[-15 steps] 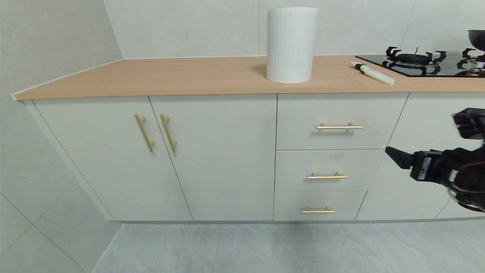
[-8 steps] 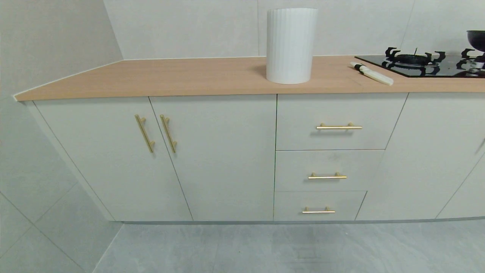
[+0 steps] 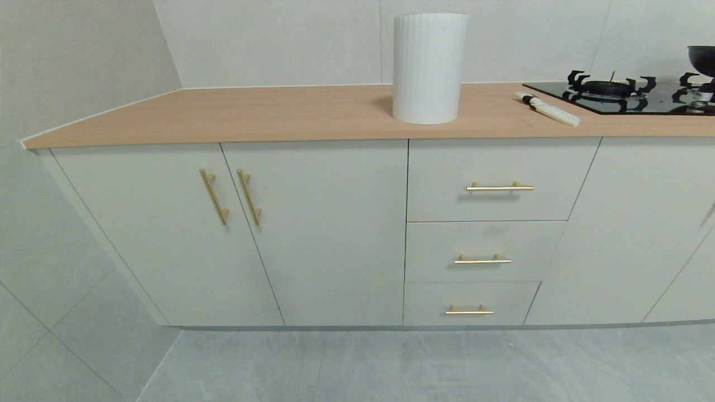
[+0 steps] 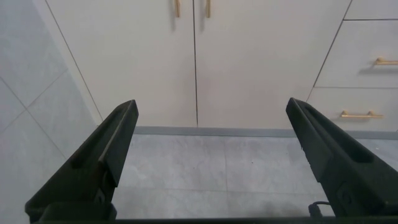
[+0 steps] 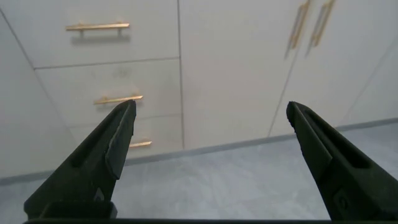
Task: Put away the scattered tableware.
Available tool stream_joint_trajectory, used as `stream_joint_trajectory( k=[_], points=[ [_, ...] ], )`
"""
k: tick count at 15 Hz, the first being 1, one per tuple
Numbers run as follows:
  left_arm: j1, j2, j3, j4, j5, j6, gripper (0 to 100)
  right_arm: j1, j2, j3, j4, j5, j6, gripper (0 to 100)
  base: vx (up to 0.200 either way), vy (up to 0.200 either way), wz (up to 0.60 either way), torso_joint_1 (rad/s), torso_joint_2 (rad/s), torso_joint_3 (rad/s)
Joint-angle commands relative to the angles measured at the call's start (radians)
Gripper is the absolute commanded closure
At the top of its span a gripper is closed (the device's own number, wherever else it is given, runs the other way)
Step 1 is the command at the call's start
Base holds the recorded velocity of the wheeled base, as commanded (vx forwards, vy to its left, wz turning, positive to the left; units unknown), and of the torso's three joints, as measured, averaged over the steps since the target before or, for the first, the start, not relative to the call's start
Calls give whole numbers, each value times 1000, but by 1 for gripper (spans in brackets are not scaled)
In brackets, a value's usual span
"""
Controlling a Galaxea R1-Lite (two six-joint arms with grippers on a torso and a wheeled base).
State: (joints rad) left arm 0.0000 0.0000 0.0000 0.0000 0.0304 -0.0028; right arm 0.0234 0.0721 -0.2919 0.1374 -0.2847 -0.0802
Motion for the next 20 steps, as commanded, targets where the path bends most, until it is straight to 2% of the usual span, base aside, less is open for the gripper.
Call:
stream_joint_trajectory(
  k=[1, 3, 4, 6, 9, 11, 19, 20],
  points=[
    [0, 0, 0, 0, 0, 0, 0, -20, -72, 43, -24, 5, 0, 0, 0, 0, 0, 0, 0, 0],
    [0, 0, 0, 0, 0, 0, 0, -20, -72, 129, -107, 44, 22, 0, 0, 0, 0, 0, 0, 0],
    [0, 0, 0, 0, 0, 0, 0, -20, -72, 212, -210, 119, 22, 0, 0, 0, 0, 0, 0, 0],
    [0, 0, 0, 0, 0, 0, 0, -20, -72, 292, -323, 200, 25, 0, 0, 0, 0, 0, 0, 0],
    [0, 0, 0, 0, 0, 0, 0, -20, -72, 292, -191, 268, 54, 0, 0, 0, 0, 0, 0, 0],
    [0, 0, 0, 0, 0, 0, 0, -20, -72, 292, -137, 274, 56, 0, 0, 0, 0, 0, 0, 0],
    [0, 0, 0, 0, 0, 0, 0, -20, -72, 292, -137, 303, 80, 0, 0, 0, 0, 0, 0, 0],
    [0, 0, 0, 0, 0, 12, 0, -19, -72, 292, -137, 306, 77, 0, 0, 0, 0, 0, 0, 0]
  ],
)
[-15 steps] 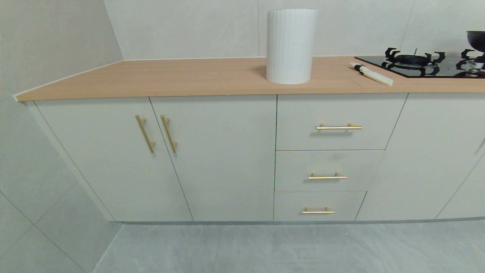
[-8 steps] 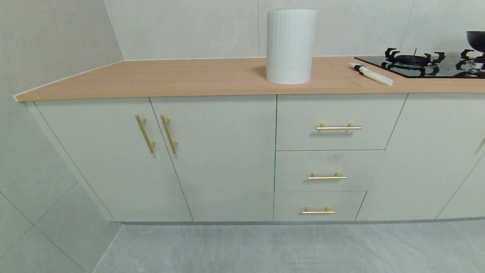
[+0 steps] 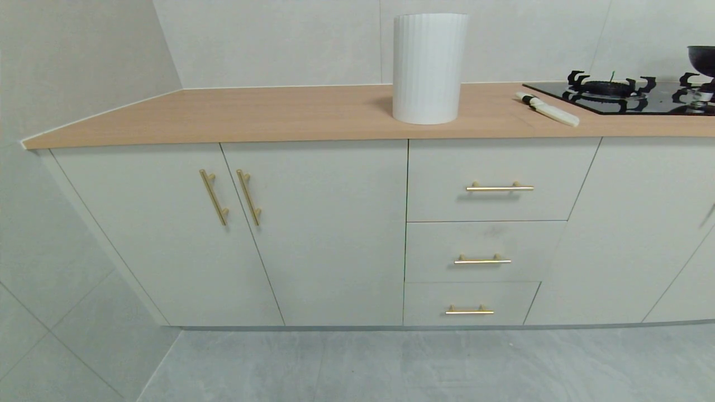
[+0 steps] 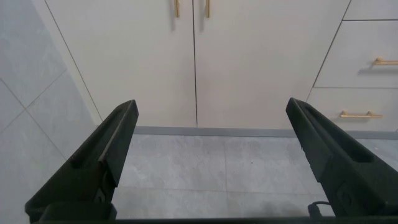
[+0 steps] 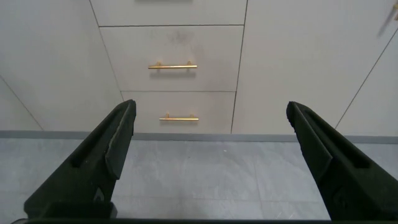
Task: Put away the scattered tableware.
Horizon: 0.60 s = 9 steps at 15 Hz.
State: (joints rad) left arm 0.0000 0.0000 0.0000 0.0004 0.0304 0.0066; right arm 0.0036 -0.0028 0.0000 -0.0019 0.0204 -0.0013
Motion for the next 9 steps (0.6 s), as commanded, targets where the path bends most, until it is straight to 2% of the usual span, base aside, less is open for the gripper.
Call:
stream_joint_trajectory(
  k=[1, 2, 9],
  points=[
    [0, 0, 0, 0, 0, 0, 0, 1, 3, 0, 2, 1, -2, 0, 0, 0, 0, 0, 0, 0],
    [0, 0, 0, 1, 0, -7, 0, 1, 3, 0, 2, 1, -5, 0, 0, 0, 0, 0, 0, 0],
    [0, 0, 0, 0, -1, 4, 0, 1, 3, 0, 2, 1, 4, 0, 0, 0, 0, 0, 0, 0]
  ],
)
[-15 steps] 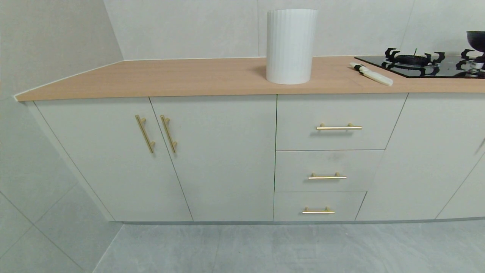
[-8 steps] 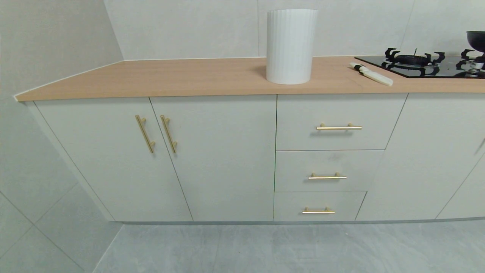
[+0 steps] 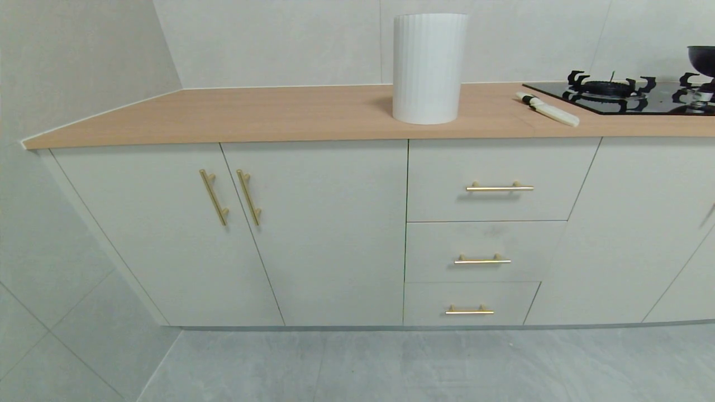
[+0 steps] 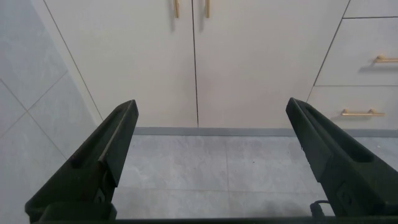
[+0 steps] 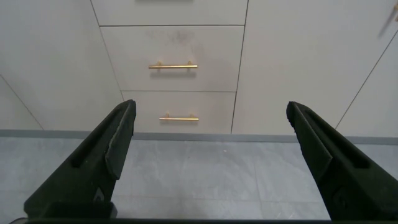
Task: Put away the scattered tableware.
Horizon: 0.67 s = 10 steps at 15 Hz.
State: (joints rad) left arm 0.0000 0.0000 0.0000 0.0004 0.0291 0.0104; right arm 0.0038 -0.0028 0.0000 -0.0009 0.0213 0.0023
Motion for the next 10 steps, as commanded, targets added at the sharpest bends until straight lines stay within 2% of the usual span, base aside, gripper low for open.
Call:
stream_joint_trajectory(
  k=[1, 10],
  points=[
    [0, 0, 0, 0, 0, 0, 0, 1, 3, 0, -1, 0, 1, 0, 200, 0, 0, 2, 2, 2],
    [0, 0, 0, 0, 0, -3, 0, 1, 3, 0, -1, 0, 5, 0, 200, 0, 0, 3, 2, 3]
  ],
)
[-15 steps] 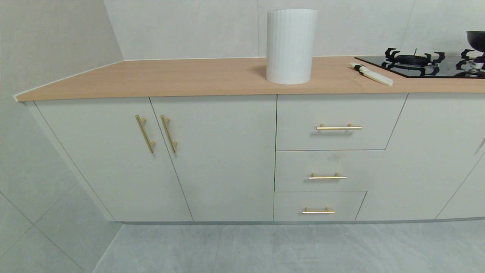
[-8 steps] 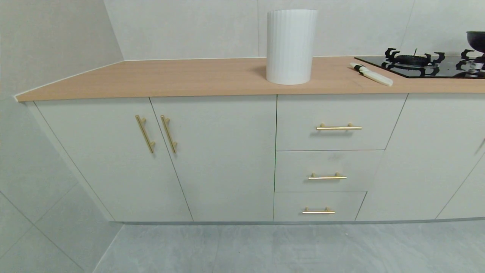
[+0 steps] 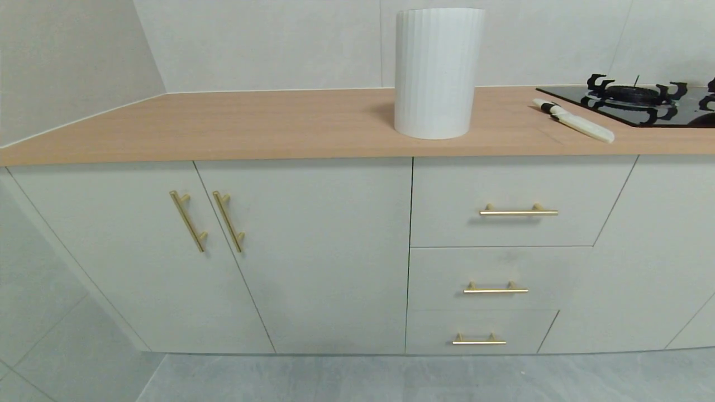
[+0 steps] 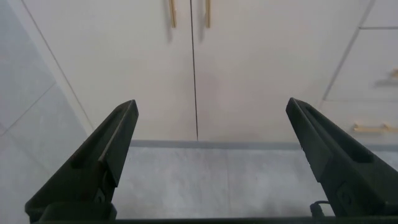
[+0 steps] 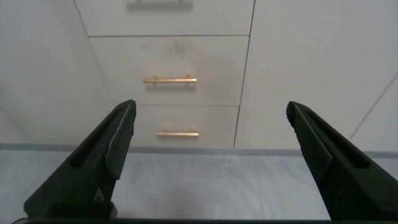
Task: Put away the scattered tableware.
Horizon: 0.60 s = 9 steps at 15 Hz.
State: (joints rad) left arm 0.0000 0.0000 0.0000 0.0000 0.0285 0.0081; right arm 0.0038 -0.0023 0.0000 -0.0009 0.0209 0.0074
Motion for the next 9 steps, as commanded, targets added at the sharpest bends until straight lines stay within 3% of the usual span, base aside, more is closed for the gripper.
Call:
stream_joint_trajectory(
  k=[1, 9],
  points=[
    [0, 0, 0, 0, 1, 0, 0, 1, 2, 0, -1, 1, 0, 0, 200, 0, 0, 7, 2, 12],
    [0, 2, 0, 0, 1, -2, 0, 1, 2, 0, -1, 1, 2, 0, 200, 0, 0, 3, 1, -2]
  ],
)
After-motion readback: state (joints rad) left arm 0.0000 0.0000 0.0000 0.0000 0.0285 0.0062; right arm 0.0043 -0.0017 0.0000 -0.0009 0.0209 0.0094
